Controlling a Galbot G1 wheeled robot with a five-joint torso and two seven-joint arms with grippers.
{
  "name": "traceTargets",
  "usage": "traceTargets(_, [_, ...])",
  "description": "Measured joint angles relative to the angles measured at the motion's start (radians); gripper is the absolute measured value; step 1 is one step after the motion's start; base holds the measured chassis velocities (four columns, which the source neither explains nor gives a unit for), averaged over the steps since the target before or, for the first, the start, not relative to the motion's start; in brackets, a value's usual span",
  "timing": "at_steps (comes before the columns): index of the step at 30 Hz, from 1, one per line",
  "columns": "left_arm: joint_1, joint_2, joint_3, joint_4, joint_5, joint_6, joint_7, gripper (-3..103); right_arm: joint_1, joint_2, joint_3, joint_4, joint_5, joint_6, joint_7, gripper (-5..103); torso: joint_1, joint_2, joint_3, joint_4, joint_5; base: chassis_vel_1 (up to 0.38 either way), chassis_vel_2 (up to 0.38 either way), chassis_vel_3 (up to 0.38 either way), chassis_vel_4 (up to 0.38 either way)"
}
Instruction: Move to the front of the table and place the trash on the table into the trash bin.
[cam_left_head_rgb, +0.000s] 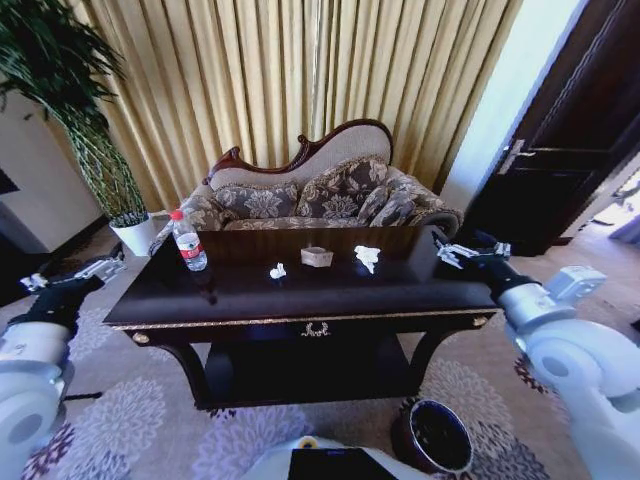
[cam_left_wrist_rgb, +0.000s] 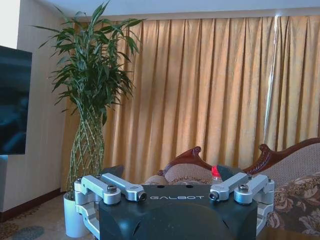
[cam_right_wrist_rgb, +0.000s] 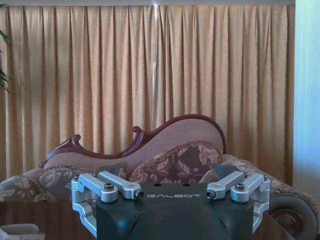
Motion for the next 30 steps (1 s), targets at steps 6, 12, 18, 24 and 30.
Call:
traceTargets(6, [0.004,-0.009,-0.007,0.000,-0.002,-0.001,0.000,100,0.012,-0.006,-0.047,0.006,-0.004,-0.015,0.000,100,-0.001,0.000,-0.001,0.0000,0.0001,-0.004,0.008,0.009,-0.004])
traceTargets(12, [0.017,-0.017,-0.020,0.000,-0.002,-0.001,0.006,100,0.046,-0.036,-0.081,-0.009,0.030,-0.061,0.000,100,-0.001,0.000,0.000,0.0000,0.0003,0.000,0.000,0.000,0.000])
traceTargets(18, [0.029,-0.019,-0.033,0.000,-0.004,-0.001,0.016,100,0.107,-0.114,-0.146,-0.063,0.091,-0.106,0.000,100,-0.001,0.000,0.000,0.0000,0.0000,0.000,0.000,0.000,0.000])
traceTargets(24, [0.033,-0.018,-0.032,0.000,-0.006,-0.001,0.016,100,0.218,-0.174,-0.226,-0.182,0.193,-0.161,-0.017,100,-0.001,0.000,0.000,0.0000,0.0004,0.000,0.000,0.000,0.000])
traceTargets(30, [0.033,-0.029,-0.012,0.000,0.010,0.001,0.014,100,0.333,-0.207,-0.325,-0.267,0.223,-0.191,-0.043,100,-0.001,0.000,0.000,-0.0001,0.0001,0.000,0.000,0.000,0.000])
